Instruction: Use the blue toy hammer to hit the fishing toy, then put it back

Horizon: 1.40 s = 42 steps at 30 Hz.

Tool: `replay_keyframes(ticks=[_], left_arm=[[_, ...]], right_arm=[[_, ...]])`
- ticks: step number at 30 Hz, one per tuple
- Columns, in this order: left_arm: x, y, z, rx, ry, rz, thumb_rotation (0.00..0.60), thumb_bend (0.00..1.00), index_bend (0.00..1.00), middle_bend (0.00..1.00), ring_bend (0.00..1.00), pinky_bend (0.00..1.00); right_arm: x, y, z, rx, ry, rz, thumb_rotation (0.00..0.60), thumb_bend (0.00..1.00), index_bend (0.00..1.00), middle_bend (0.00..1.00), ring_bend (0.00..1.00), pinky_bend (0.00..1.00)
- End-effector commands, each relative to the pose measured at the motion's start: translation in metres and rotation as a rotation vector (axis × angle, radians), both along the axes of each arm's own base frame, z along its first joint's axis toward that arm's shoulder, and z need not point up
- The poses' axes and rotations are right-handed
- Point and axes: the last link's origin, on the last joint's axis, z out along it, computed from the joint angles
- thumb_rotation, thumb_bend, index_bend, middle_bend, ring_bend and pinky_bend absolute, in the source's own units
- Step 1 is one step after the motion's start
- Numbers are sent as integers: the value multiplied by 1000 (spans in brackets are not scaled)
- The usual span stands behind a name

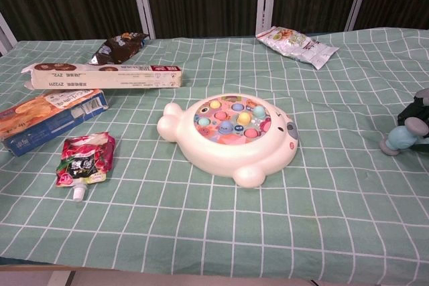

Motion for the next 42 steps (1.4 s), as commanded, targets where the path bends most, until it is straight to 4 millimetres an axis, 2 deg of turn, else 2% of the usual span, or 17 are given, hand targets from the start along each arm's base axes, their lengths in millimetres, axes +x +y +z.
replay_keyframes(ticks=[1,17,27,42], left_arm=[[0,0,0,0,0,0,600,390,0,0,0,148],[0,0,0,0,-1,2,600,390,0,0,0,149],[0,0,1,-1,-2,1,600,389,0,0,0,149],[0,0,1,-2,-4,-1,600,388,0,0,0,149]], right_arm=[[0,0,0,-1,0,-1,600,627,752,612,570,695],[-2,0,4,-1,19,3,600,600,686,565,519,696],[-4,1,6,0,34,-4,600,544,527,462,473,697],[-3,2,8,-7,44,0,600,509,510,450,472,696]])
